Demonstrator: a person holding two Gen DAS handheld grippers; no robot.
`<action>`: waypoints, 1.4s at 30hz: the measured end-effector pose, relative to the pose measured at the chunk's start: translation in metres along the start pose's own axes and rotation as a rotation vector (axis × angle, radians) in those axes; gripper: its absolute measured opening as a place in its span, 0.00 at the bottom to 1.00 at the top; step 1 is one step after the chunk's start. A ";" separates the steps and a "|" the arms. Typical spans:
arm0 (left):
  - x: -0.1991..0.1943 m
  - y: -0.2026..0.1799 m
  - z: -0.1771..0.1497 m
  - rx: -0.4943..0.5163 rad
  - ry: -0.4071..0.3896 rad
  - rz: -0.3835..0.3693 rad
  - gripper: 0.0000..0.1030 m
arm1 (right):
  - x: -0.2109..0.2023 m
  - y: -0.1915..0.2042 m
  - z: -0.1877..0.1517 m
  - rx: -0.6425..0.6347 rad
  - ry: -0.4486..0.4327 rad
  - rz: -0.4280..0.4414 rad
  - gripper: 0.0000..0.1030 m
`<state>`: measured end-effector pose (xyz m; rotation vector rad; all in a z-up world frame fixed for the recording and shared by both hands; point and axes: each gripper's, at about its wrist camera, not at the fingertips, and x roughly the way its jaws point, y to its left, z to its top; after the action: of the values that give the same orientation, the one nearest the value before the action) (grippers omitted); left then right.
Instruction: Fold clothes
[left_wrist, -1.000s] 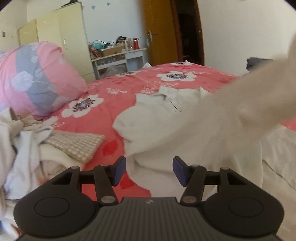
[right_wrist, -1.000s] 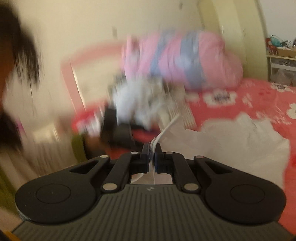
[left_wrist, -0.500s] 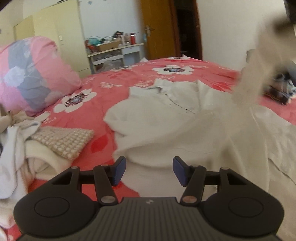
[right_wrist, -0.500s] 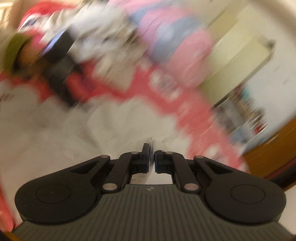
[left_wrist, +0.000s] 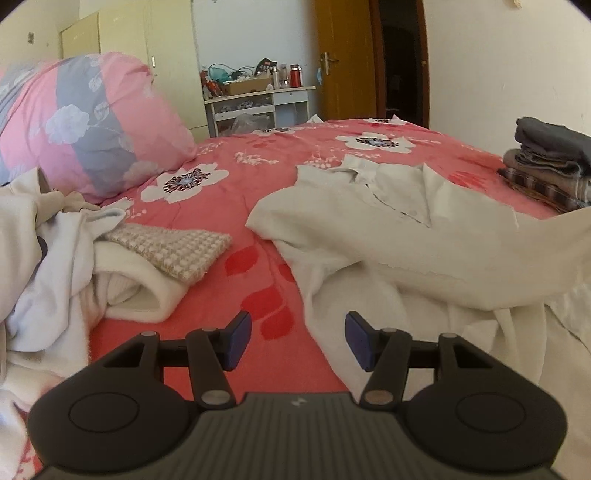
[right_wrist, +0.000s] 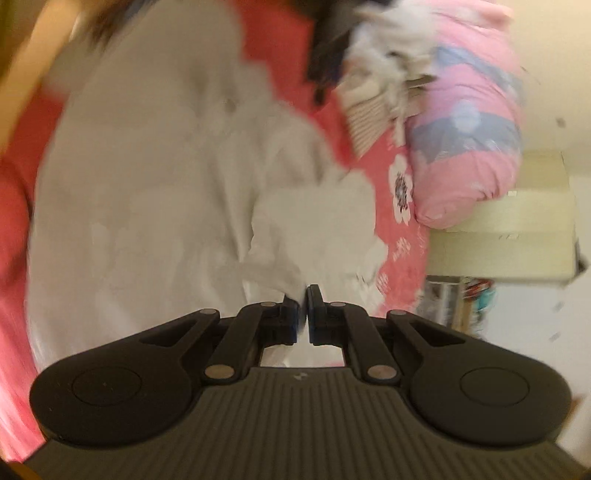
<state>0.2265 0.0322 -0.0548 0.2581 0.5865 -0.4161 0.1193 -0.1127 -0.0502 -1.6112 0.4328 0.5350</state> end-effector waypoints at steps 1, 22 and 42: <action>-0.001 -0.002 0.000 0.011 -0.003 0.000 0.56 | 0.002 0.006 0.000 -0.041 0.017 -0.012 0.04; 0.111 -0.031 0.034 0.177 0.047 0.035 0.56 | 0.006 -0.236 -0.086 1.281 -0.421 -0.195 0.04; 0.124 -0.040 0.011 0.295 -0.025 0.082 0.47 | 0.149 -0.146 -0.029 1.209 -0.218 0.314 0.23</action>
<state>0.3077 -0.0446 -0.1232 0.5571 0.4874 -0.4252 0.3270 -0.1213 -0.0145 -0.3230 0.6698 0.5124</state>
